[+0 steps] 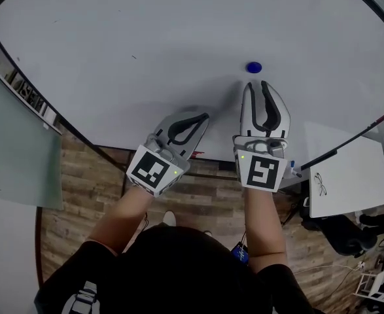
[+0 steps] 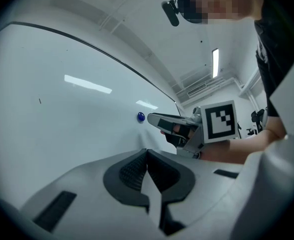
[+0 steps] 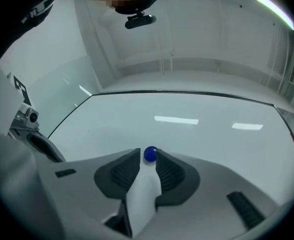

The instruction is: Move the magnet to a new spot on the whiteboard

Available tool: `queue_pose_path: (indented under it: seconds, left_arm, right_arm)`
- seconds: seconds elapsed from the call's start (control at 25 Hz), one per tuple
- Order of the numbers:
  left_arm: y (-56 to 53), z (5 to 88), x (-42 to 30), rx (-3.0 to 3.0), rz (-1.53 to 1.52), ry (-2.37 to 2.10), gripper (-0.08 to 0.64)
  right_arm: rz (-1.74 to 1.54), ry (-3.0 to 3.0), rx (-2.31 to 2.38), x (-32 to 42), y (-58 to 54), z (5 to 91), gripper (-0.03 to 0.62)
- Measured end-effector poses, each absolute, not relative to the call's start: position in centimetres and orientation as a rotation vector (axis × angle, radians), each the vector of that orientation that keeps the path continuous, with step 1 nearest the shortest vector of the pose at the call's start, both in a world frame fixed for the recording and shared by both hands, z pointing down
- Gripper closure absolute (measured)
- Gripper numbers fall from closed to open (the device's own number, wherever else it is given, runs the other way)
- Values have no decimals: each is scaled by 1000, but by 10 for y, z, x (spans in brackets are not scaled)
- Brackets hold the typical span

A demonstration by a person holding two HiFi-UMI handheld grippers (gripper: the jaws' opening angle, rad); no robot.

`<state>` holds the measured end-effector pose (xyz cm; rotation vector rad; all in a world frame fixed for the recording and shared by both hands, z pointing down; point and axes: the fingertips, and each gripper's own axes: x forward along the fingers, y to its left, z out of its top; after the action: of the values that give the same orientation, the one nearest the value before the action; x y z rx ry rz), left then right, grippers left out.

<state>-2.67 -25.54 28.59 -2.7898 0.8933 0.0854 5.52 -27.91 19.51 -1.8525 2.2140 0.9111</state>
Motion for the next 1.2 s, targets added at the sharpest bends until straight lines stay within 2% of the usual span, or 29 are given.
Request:
queue_pose_path:
  seconds: [0.32, 1.2]
  left_arm:
    - [-253, 297, -25, -2804, 57, 875, 555]
    - [-259, 296, -31, -2834, 103, 849, 555]
  right_arm:
    - [945, 2159, -1888, 52, -296, 181, 453]
    - [972, 2080, -1951, 54, -307, 179, 474]
